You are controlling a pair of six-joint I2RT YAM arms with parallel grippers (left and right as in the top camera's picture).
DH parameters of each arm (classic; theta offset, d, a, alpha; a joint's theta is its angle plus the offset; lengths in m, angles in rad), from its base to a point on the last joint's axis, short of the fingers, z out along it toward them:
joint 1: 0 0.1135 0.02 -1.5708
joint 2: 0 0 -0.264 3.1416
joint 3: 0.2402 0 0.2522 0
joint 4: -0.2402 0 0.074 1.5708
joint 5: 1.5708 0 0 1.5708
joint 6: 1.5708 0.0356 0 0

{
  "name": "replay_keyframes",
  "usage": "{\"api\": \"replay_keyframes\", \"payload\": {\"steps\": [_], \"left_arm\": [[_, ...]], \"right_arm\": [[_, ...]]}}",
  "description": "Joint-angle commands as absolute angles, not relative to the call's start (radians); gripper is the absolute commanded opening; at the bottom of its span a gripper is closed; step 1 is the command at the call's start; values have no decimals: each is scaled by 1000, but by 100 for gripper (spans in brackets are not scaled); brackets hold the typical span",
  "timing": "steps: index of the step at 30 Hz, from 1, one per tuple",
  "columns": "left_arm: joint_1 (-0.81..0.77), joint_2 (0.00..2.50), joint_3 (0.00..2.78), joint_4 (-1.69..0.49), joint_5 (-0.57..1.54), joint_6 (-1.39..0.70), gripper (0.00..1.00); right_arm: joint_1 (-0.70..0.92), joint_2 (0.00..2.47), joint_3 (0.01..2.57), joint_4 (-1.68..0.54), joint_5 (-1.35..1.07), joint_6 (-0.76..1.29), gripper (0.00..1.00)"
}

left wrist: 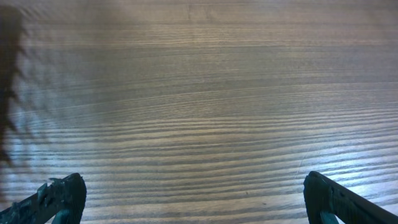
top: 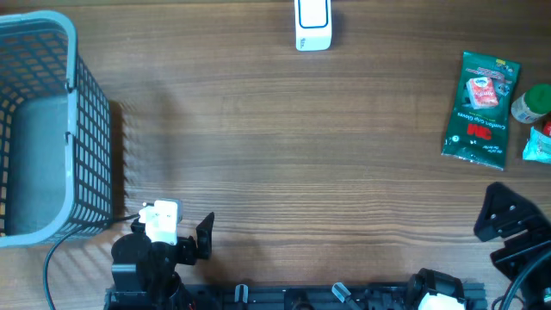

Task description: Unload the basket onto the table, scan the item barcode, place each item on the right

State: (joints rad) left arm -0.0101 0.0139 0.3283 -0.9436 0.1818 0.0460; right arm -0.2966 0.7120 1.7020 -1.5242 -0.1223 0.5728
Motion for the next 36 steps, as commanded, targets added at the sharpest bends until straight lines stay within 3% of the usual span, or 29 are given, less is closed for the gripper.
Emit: {"api": "replay_keyframes", "payload": {"steps": [1,7,16,20,23,27,30,36], "left_arm": [[-4,7,327,-944,194,40,100],[-4,7,327,-944,194,40,100],[-4,7,327,-944,194,40,100],[-4,7,327,-944,194,40,100],[-4,7,327,-944,194,40,100],[-4,7,327,-944,194,40,100],[-4,7,327,-944,194,40,100],[-4,7,327,-944,194,40,100]], "right_arm": [[-251,699,1693,-1467,-77,550,100],[-117,562,1543,-1315,20,550,100],[-63,200,981,-891,55,660,100],[-63,29,732,-760,147,1017,100],[-63,11,619,-793,210,1423,100],[-52,3,495,-848,237,1726,100],[-39,3,408,-773,260,1695,100],[-32,3,213,-357,254,1473,100]]}}
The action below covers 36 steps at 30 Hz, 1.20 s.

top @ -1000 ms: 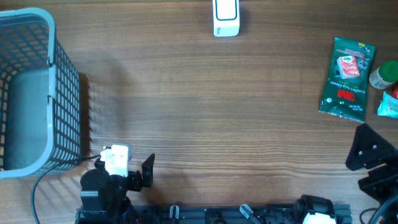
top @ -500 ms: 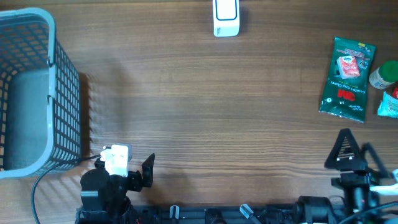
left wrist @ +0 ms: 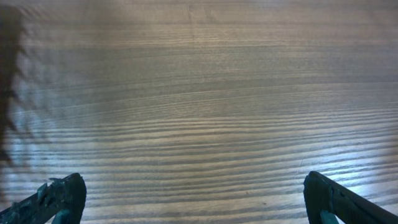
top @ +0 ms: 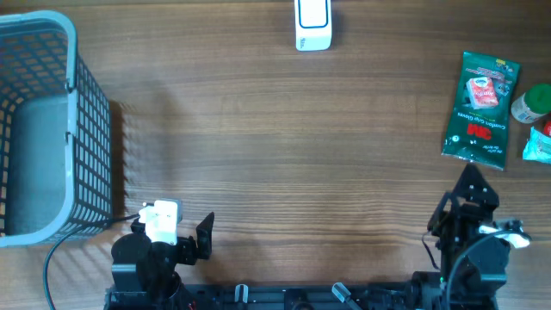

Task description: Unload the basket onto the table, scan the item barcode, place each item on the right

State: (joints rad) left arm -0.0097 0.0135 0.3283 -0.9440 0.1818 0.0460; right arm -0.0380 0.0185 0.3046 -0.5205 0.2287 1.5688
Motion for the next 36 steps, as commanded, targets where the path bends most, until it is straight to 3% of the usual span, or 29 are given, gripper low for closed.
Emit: {"api": "replay_keyframes", "payload": {"steps": [1,6,10,22,36], "left_arm": [[-4,7,327,-944,194,40,100],[-4,7,327,-944,194,40,100],[-4,7,327,-944,194,40,100],[-4,7,327,-944,194,40,100],[-4,7,327,-944,194,40,100]], "right_arm": [[-32,3,174,-276,253,1439,100],[-32,3,5,72,210,1287,100],[-31,3,5,65,199,1145,100],[-30,3,5,9,23,341,100],[-35,4,5,9,20,341,100]]}}
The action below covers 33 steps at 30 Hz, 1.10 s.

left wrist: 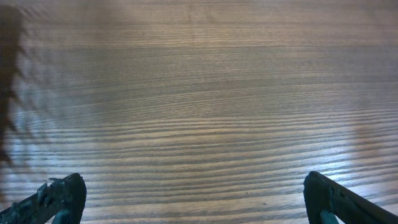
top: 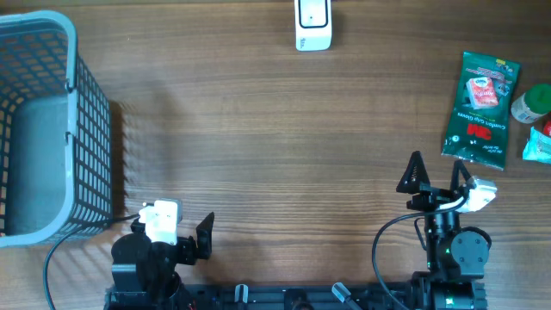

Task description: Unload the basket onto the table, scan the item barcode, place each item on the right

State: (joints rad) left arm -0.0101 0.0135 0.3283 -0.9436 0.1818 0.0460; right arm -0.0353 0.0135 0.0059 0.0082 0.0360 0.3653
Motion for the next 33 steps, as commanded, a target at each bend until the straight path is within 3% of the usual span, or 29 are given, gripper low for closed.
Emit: {"api": "replay_keyframes", "payload": {"steps": [1,19,27,33], "left_arm": [[-4,7,327,-944,194,40,100],[-11,6,327,-931,206,40,100],[-29,4,172,-364,208,126,100],[-4,4,25,-94,200,127,100]], "right_arm": [[-35,4,5,9,20,341,100],[-35,4,5,9,20,341,100],[-35,4,5,9,20,341,100],[-35,4,5,9,20,341,100]]}}
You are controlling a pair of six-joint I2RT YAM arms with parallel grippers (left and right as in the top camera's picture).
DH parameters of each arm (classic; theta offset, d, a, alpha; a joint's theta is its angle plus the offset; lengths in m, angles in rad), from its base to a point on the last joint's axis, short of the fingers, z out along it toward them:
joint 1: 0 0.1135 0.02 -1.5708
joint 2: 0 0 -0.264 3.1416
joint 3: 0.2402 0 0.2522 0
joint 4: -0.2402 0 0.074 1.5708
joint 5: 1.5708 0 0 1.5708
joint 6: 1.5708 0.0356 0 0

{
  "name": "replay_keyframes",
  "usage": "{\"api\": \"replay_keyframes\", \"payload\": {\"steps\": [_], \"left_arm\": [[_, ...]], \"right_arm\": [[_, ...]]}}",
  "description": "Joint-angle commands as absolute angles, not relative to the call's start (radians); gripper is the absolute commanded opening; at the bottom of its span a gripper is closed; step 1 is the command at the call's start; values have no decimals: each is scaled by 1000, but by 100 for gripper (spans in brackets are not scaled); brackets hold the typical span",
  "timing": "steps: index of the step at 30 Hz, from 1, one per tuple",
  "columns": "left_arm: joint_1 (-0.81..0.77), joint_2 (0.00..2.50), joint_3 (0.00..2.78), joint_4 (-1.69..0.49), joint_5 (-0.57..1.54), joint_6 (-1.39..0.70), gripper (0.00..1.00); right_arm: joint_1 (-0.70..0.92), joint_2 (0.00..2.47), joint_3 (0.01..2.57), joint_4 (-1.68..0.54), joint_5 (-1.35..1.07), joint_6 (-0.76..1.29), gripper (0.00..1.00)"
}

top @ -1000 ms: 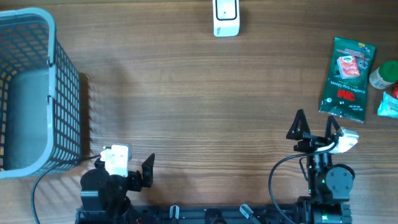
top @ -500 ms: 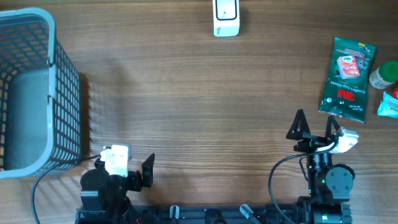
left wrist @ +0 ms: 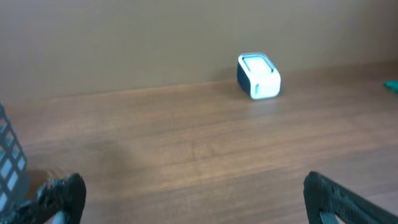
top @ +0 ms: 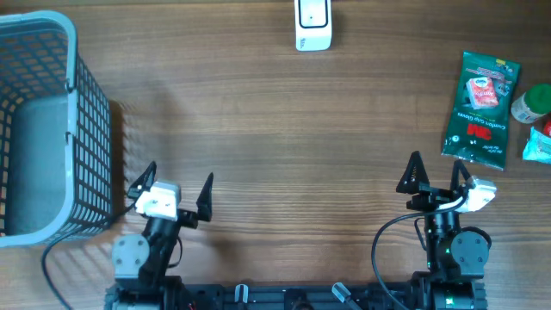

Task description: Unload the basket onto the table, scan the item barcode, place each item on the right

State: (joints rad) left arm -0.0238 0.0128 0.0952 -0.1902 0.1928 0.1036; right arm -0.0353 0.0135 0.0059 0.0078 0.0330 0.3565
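The barcode scanner (top: 312, 24), a white box with a blue face, stands at the table's far edge; in the left wrist view the scanner (left wrist: 259, 76) is far ahead, right of centre. A green packet (top: 480, 105) lies at the far right. My left gripper (top: 175, 183) is open near the front left, with nothing between its fingers (left wrist: 62, 196). My right gripper (top: 439, 176) stands open at the front right, short of the packet and holding nothing.
A grey wire basket (top: 47, 129) fills the left side, and its corner (left wrist: 9, 162) shows in the left wrist view. A green-capped bottle (top: 531, 103) and a teal item (top: 538, 145) lie by the right edge beside the packet.
My left arm has lifted and come forward. Its camera faced the tabletop before and now looks across the table at the scanner. The right arm has not moved.
At first my right gripper sat in the front right corner and the left was folded low at the front. The right gripper then stood below the packet, then a little further left. The left arm stayed still until now, when it is raised.
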Motion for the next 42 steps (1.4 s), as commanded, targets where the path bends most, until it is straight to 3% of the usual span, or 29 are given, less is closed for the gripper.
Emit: {"api": "replay_keyframes", "payload": {"steps": [1,7,42], "left_arm": [[1,4,17,-76,197,127,100],[3,4,11,-82,80,127,100],[-20,4,6,-70,93,126,100]], "right_arm": [[-35,4,5,9,20,341,100],[-35,4,5,9,20,341,100],[-35,4,5,9,20,341,100]]}}
